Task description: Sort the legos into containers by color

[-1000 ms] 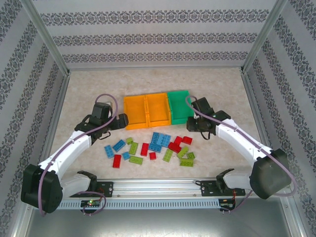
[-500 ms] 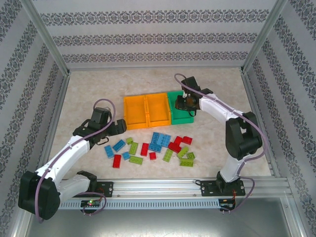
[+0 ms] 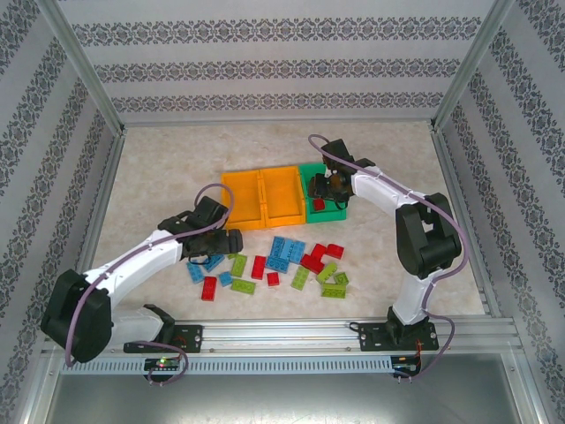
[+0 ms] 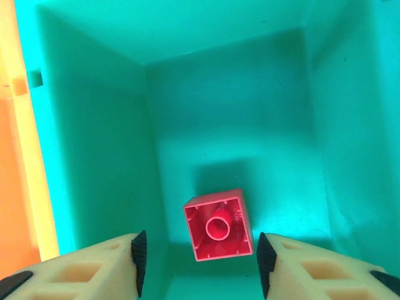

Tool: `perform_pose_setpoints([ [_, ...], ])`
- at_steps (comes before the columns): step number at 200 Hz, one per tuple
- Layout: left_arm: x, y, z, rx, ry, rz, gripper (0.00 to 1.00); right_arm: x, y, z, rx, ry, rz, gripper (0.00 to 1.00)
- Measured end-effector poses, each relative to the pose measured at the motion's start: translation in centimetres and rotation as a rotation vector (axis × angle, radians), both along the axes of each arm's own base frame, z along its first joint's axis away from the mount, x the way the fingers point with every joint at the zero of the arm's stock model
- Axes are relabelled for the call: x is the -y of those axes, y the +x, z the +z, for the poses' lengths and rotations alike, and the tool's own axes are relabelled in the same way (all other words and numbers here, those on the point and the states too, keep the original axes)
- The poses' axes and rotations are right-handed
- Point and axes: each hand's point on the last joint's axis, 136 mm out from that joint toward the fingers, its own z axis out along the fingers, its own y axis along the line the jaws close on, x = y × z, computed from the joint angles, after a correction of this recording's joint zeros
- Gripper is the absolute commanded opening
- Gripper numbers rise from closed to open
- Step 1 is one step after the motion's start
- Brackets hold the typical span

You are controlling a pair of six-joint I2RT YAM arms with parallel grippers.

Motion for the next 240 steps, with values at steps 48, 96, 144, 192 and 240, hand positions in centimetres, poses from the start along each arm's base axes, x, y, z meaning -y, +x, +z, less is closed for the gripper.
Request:
perform_pose_setpoints([
  [48, 1.8, 0.6, -0.3, -0.070, 0.008, 0.020, 0.76, -0.1, -1.4, 2.0, 0.060, 0.024, 0.004, 0.69],
  [96, 1.5, -0.2, -1.7, -0.144, 0.025, 0.079, 0.70, 1.8, -2.6, 3.7, 0.143, -0.002, -0.032, 0.73],
  [144, 1.8, -0.6, -3.0, -0.201, 0.028, 0.113, 0.64, 5.7, -3.2, 2.7, 0.169, -0.092, -0.098, 0.72],
  [192, 2.1, -0.2, -3.6, -0.229, 0.029, 0.144, 0.64, 8.9, -3.3, 1.0, 0.153, -0.139, -0.136, 0.70],
  [240, 2.4, -0.1, -4.0, -0.247, 0.030, 0.167, 0.60, 9.3, -3.2, 0.7, 0.157, -0.132, -0.137, 0.70],
])
